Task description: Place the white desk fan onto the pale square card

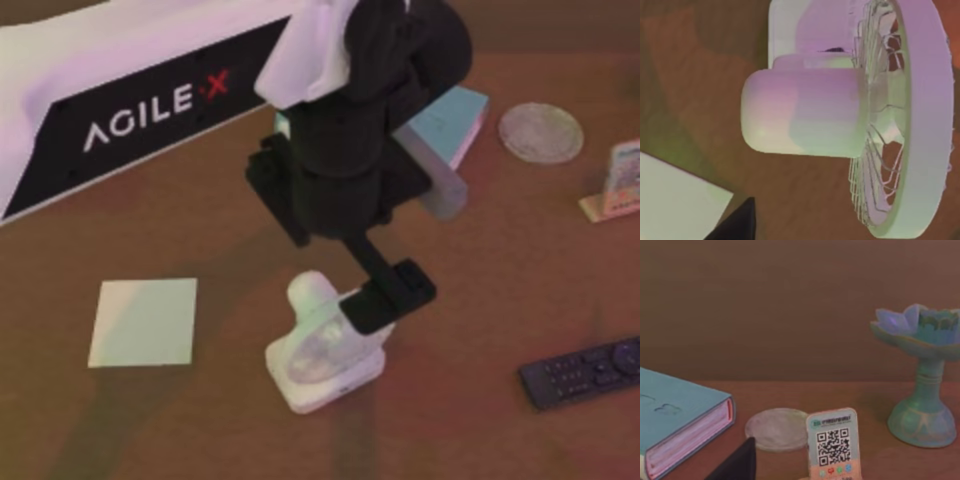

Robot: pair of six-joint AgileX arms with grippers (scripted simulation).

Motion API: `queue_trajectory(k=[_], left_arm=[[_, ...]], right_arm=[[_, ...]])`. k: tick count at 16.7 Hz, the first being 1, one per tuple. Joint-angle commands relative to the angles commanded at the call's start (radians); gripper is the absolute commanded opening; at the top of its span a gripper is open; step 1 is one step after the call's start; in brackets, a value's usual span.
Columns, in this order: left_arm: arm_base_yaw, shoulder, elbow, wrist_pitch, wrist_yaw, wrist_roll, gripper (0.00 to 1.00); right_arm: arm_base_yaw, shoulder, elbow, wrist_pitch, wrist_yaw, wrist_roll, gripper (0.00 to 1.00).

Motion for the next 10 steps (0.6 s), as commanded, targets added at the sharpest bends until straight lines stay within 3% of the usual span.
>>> queue_trajectory(k=[5, 10], left_arm=[[0.002, -0.002, -0.02, 0.02, 0.0, 0.002, 1.0], [0.002, 0.006, -0.168, 0.177, 0.0, 0.002, 1.0]], right_arm=[[0.0, 0.0, 0.0, 0.0, 0.0, 0.0, 1.0], [0.0, 0.0, 0.0, 0.0, 0.0, 0.0, 1.0]])
